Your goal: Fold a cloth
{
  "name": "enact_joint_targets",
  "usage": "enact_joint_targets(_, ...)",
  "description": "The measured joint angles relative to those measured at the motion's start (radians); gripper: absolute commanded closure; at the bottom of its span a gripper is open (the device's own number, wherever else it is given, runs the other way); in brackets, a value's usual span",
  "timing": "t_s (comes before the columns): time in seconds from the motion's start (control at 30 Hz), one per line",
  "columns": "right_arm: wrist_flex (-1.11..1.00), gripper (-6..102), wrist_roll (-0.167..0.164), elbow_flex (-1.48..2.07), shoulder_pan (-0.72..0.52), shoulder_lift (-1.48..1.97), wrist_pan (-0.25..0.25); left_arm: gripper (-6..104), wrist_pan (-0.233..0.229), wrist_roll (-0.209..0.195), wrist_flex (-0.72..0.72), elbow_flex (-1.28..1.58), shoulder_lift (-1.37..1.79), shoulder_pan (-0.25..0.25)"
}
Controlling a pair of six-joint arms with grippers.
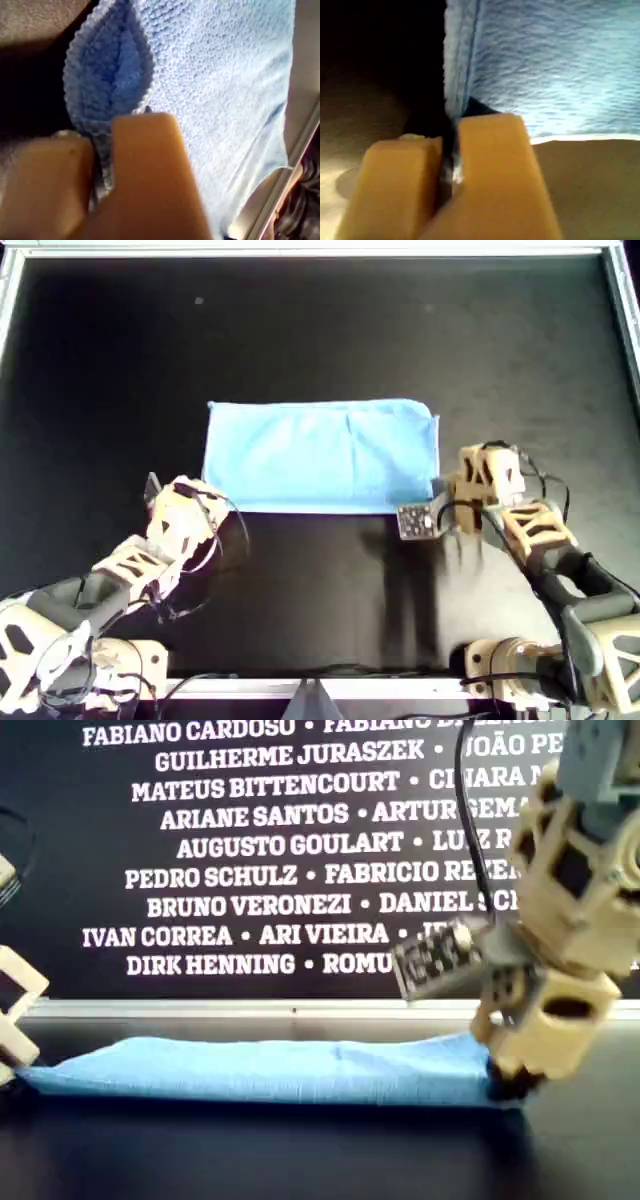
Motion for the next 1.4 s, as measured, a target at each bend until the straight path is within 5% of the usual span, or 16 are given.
enact_joint_targets(0.17, 0.0, 54, -0.008, 0.032, -0.006, 0.002, 0.012, 60, -0.008, 0.0, 0.0, 0.023, 0.011, 0.0)
enact_joint_targets(0.3, 0.0, 51, -0.008, 0.046, -0.006, 0.017, 0.012, 47, -0.002, 0.003, 0.0, 0.092, 0.091, -0.006)
enact_joint_targets(0.47, 0.0, 50, -0.005, 0.092, -0.003, 0.097, 0.015, 45, -0.008, 0.003, 0.0, 0.233, 0.334, -0.048)
enact_joint_targets(1.0, 0.0, 50, -0.02, 0.554, -0.011, 1.008, 0.023, 45, -0.014, 0.003, 0.0, 0.463, 0.939, -0.049)
enact_joint_targets(1.13, 0.0, 49, -0.02, 0.614, -0.011, 1.241, 0.118, 45, -0.015, 0.003, 0.0, 0.463, 1.054, 0.018)
enact_joint_targets(1.4, 0.003, 49, -0.017, 0.706, -0.011, 1.448, 0.405, 45, -0.025, 0.003, 0.0, 0.463, 1.322, 0.291)
